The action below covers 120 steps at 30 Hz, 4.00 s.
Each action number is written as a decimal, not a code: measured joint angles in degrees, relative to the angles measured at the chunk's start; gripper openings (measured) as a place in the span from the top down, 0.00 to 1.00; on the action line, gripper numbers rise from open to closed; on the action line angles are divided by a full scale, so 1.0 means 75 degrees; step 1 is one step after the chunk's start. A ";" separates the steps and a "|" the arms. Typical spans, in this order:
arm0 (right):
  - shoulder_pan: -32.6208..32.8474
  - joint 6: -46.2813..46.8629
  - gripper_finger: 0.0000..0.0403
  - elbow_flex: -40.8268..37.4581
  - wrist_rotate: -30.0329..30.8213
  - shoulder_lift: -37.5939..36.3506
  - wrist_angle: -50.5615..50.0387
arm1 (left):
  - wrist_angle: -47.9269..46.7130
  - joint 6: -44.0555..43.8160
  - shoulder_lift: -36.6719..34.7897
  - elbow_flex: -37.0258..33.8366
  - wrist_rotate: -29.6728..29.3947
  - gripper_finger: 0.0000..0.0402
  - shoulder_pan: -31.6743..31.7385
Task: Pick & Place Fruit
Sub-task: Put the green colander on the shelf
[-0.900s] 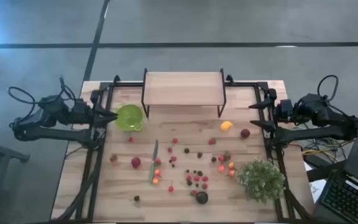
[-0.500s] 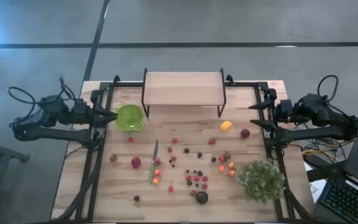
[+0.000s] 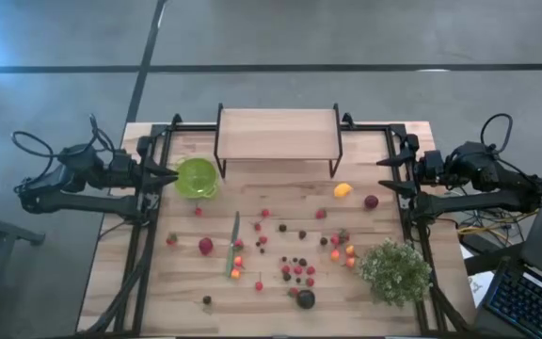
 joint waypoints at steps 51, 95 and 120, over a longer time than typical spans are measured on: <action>0.0018 0.1559 0.47 0.0006 0.0400 0.3864 0.0536 | 0.0328 0.1074 0.0192 -0.0007 -0.0965 0.88 0.0000; 0.0018 0.1406 0.72 0.0006 0.0400 0.3856 0.0091 | -0.4276 -0.0716 0.3152 -0.0030 -0.2383 0.50 0.0000; 0.0018 0.1407 0.84 0.0005 0.0400 0.3856 0.0067 | -0.4718 -0.1854 0.5145 -0.0030 -0.2273 0.51 -0.0003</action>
